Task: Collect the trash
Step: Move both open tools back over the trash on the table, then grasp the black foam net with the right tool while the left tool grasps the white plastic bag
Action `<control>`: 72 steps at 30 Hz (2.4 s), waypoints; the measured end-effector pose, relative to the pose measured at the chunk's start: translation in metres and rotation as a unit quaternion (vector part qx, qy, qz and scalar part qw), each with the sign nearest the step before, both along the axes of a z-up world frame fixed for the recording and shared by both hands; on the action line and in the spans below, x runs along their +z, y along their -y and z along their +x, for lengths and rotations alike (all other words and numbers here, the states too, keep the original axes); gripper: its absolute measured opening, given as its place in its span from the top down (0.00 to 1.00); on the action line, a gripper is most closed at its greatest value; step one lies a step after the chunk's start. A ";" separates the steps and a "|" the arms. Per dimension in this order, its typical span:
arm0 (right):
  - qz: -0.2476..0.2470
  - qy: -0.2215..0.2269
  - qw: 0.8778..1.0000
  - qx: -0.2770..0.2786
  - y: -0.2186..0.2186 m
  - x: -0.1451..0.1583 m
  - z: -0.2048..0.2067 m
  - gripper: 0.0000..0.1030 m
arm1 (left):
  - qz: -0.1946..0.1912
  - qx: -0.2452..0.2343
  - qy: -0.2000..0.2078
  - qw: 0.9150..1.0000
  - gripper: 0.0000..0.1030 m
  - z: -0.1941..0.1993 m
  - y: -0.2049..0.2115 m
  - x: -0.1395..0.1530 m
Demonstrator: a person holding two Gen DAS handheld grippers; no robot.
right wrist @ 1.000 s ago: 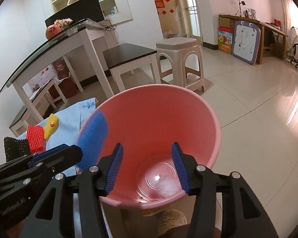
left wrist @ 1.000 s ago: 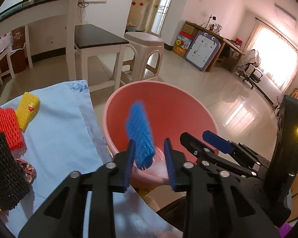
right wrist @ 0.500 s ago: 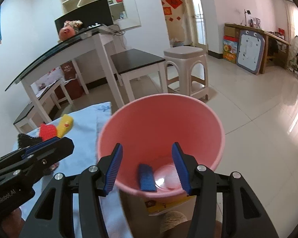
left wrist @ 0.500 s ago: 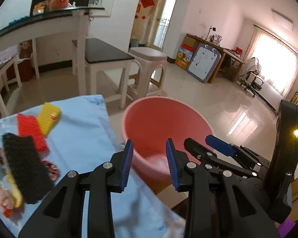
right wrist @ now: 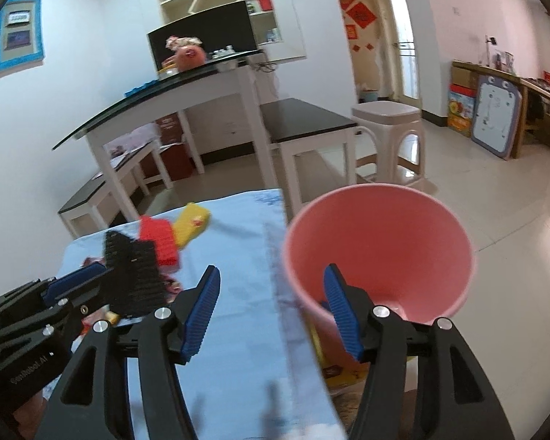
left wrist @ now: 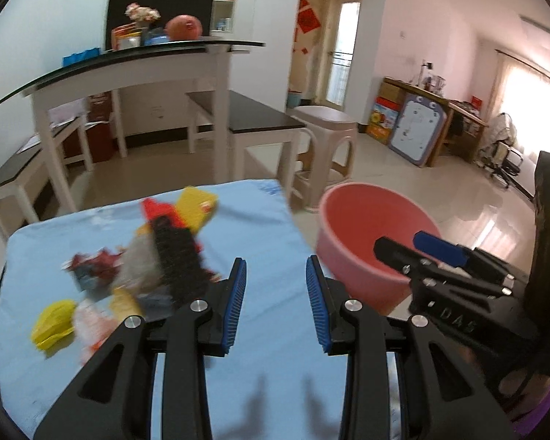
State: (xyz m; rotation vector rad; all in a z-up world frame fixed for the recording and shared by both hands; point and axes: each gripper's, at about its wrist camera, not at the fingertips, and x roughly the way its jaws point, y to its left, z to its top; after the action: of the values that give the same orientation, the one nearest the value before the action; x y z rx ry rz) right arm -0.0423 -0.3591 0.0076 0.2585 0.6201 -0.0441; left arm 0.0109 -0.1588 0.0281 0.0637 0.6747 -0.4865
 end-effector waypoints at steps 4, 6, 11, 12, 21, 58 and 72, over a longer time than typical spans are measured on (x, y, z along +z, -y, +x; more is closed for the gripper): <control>0.000 0.003 1.000 0.024 -0.027 0.001 0.002 0.42 | 0.005 0.028 -0.005 1.000 0.67 -0.007 -0.032 -0.007; 0.001 0.003 0.999 0.035 -0.039 0.002 0.005 0.42 | 0.008 0.042 -0.009 0.999 0.67 -0.010 -0.048 -0.012; -0.002 0.001 0.998 0.064 -0.068 0.000 0.011 0.41 | 0.002 0.081 -0.018 0.997 0.67 -0.011 -0.089 -0.019; -0.004 0.001 0.998 0.069 -0.073 0.000 0.012 0.41 | -0.002 0.088 -0.021 0.996 0.67 -0.010 -0.098 -0.020; -0.013 -0.016 0.994 0.106 -0.108 -0.008 0.029 0.38 | -0.013 0.133 -0.050 0.990 0.67 0.002 -0.149 -0.037; 0.007 -0.061 0.989 0.132 -0.125 -0.033 0.064 0.92 | -0.034 0.129 -0.089 0.987 0.82 0.029 -0.145 -0.065; 0.023 -0.027 0.992 0.118 -0.099 -0.011 0.034 0.92 | -0.042 0.117 -0.051 0.991 0.97 0.008 -0.146 -0.036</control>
State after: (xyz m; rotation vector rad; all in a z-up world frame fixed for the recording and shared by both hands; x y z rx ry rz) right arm -0.0078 -0.2599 -0.0035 0.2271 0.7024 0.1907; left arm 0.0186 -0.0127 -0.0082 -0.1195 0.7504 -0.2921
